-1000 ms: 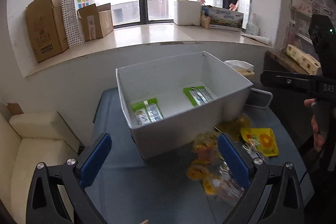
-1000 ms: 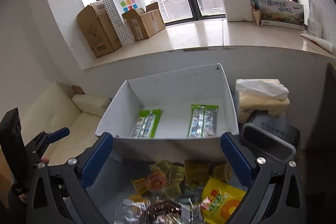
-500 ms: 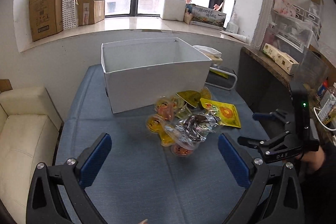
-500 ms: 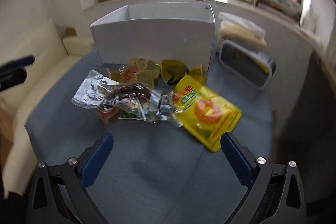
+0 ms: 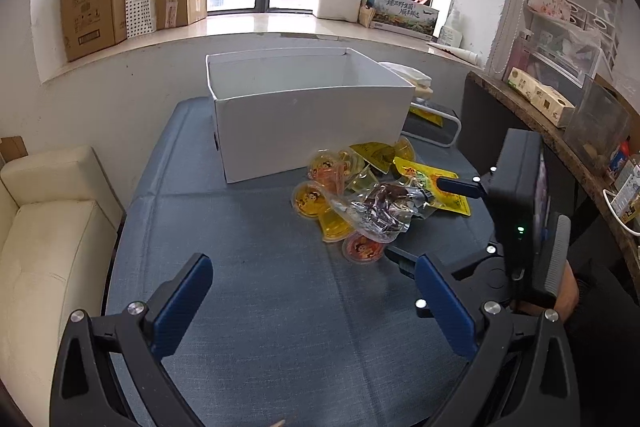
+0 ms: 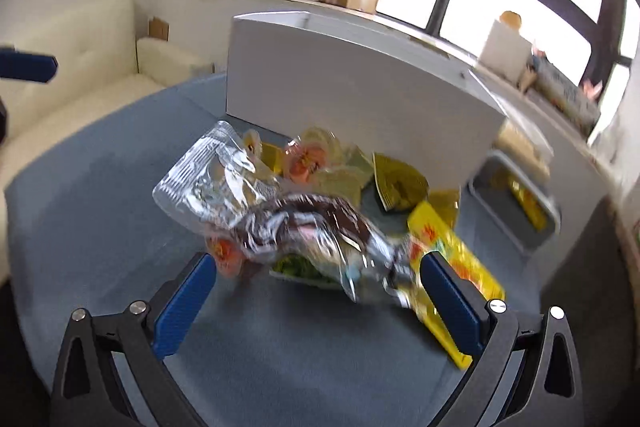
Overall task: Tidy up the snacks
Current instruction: 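Grasp the clear wrapped snack bag with the right gripper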
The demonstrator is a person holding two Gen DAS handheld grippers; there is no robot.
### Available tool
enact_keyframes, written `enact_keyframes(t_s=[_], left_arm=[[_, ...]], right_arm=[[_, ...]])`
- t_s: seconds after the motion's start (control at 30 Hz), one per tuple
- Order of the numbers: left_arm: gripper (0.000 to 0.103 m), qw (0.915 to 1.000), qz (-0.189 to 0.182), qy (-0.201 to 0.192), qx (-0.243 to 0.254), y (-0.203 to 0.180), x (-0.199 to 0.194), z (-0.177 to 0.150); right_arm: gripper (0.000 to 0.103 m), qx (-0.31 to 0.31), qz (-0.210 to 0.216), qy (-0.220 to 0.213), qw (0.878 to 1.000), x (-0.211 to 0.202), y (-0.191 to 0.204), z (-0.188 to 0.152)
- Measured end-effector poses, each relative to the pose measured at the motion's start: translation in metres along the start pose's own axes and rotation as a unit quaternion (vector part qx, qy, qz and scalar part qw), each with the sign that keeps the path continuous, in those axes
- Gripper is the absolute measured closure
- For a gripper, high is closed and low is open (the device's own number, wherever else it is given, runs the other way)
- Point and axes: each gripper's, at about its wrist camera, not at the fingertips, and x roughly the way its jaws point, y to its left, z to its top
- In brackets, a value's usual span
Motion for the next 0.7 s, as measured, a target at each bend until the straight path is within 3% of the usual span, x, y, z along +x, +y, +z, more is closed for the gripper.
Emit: enact_keyframes(t_s=[0.1, 0.17, 0.27, 0.33, 0.4, 0.43, 0.7], left_arm=[[0.000, 1.0000, -0.001, -0.002, -0.001, 0.002, 0.000, -0.001], [0.000, 1.0000, -0.002, -0.002, -0.002, 0.004, 0.000, -0.002], [0.000, 1.0000, 0.000, 0.001, -0.008, 0.010, 0.002, -0.003], [0.000, 0.9999, -0.001, 0.002, -0.014, 0.013, 0.003, -0.004], [0.000, 0.9998, -0.004, 0.002, -0.017, 0.014, 0.003, -0.004], [0.000, 0.9998, -0.004, 0.002, -0.017, 0.015, 0.004, -0.004], [0.000, 0.9999, -0.009, 0.003, -0.014, 0.010, 0.010, -0.001]], right_arm=[[0.000, 0.017, 0.015, 0.000, 1.000, 0.010, -0.003, 0.008], [0.008, 0.035, 0.041, -0.004, 0.999, 0.014, -0.009, 0.013], [0.026, 0.063, 0.059, 0.008, 0.996, 0.023, -0.021, 0.020], [0.051, 0.073, 0.053, 0.003, 0.996, 0.020, -0.027, 0.024], [0.061, 0.063, 0.043, -0.015, 0.997, 0.010, -0.029, 0.026], [0.074, 0.061, 0.044, -0.024, 0.997, 0.005, -0.031, 0.028], [0.091, 0.081, 0.060, -0.074, 0.992, -0.046, -0.044, 0.043]])
